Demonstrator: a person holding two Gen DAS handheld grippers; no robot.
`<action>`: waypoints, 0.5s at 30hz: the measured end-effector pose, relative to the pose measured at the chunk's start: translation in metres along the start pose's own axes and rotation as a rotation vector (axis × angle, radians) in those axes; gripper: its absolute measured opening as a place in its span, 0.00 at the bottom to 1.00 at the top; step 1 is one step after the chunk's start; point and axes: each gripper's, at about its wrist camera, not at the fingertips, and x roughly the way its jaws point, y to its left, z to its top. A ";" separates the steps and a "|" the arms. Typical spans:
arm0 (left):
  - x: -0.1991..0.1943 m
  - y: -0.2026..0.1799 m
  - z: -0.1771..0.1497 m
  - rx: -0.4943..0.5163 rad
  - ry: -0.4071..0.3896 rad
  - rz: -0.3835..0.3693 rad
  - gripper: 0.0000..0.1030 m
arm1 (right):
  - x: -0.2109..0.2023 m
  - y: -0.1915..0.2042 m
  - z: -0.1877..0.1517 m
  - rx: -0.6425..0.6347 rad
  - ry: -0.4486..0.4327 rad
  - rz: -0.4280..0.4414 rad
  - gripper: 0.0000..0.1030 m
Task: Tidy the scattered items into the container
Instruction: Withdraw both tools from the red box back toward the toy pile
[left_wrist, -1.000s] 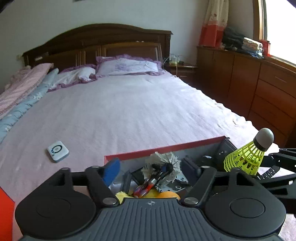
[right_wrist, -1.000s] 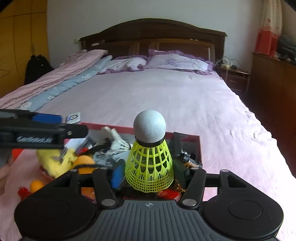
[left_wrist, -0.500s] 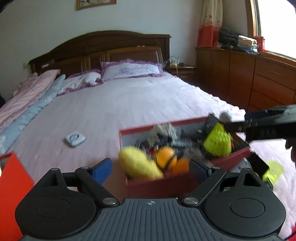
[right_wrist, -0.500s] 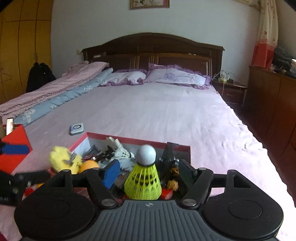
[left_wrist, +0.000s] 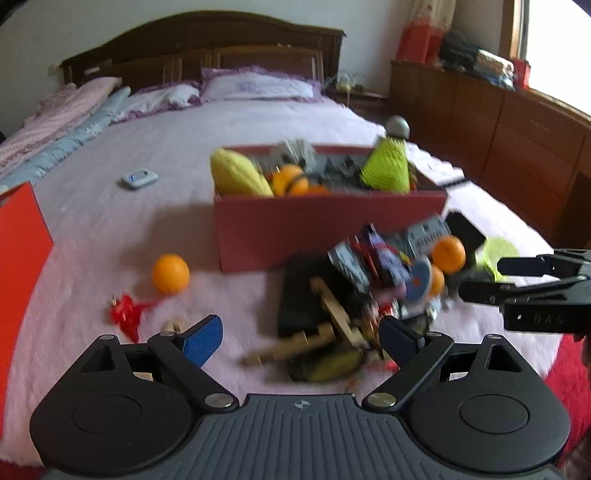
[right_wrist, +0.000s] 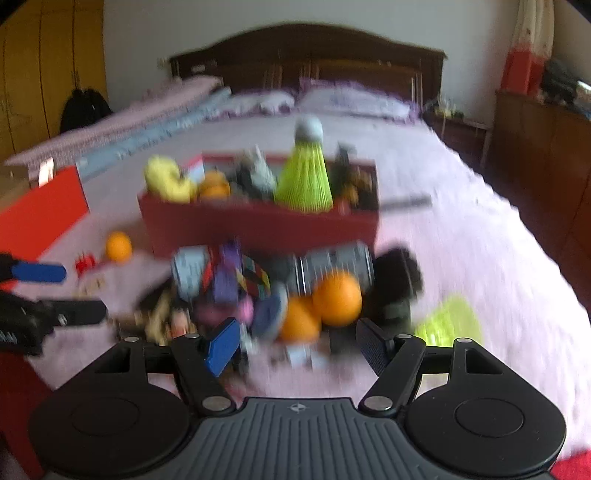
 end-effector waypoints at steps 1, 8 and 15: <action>0.000 -0.002 -0.004 0.005 0.009 0.001 0.89 | 0.000 -0.001 -0.007 0.001 0.014 -0.012 0.70; 0.000 -0.002 -0.023 -0.019 0.063 -0.004 0.89 | 0.003 -0.022 -0.027 0.053 0.034 -0.058 0.69; -0.002 -0.004 -0.023 -0.013 0.071 0.009 0.90 | 0.034 -0.045 -0.007 -0.065 -0.018 -0.059 0.71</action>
